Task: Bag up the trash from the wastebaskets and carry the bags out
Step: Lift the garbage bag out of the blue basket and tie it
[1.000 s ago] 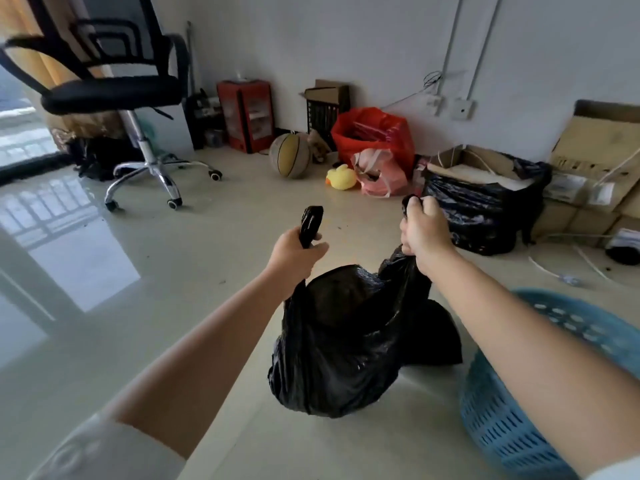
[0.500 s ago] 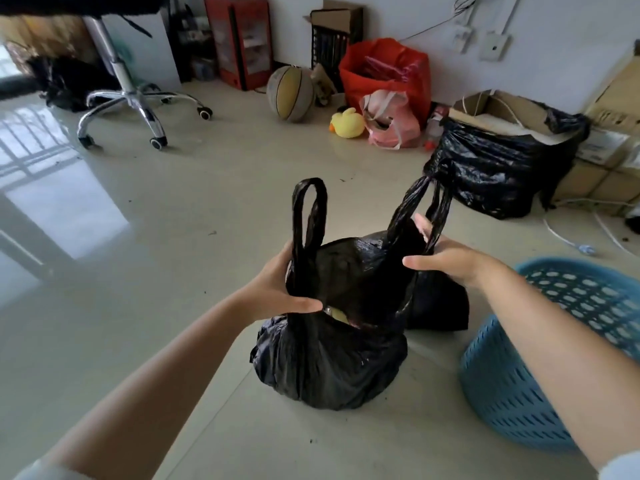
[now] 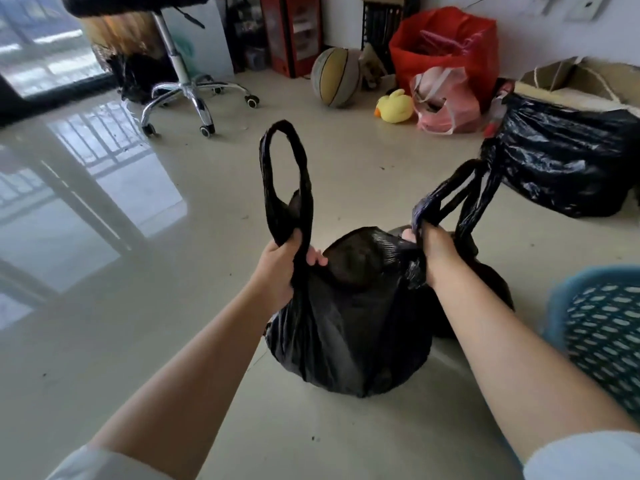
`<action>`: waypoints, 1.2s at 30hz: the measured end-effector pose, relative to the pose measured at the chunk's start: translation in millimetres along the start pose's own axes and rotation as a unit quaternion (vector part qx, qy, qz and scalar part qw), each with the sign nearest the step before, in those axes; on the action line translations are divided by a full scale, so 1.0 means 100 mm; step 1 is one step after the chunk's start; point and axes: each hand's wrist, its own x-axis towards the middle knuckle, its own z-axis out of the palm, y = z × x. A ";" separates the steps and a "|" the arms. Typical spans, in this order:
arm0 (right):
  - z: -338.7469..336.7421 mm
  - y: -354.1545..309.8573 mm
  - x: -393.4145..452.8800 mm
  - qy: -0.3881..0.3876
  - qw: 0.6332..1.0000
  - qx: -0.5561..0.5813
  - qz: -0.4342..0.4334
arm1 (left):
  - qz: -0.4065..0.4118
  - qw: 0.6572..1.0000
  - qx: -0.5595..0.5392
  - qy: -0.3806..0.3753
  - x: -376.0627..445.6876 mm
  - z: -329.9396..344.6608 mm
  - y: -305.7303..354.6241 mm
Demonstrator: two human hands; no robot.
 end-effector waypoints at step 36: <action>0.49 0.35 -0.34 -0.197 0.868 -0.433 -0.141 | -0.163 0.978 0.128 -0.019 0.10 -0.32 -0.31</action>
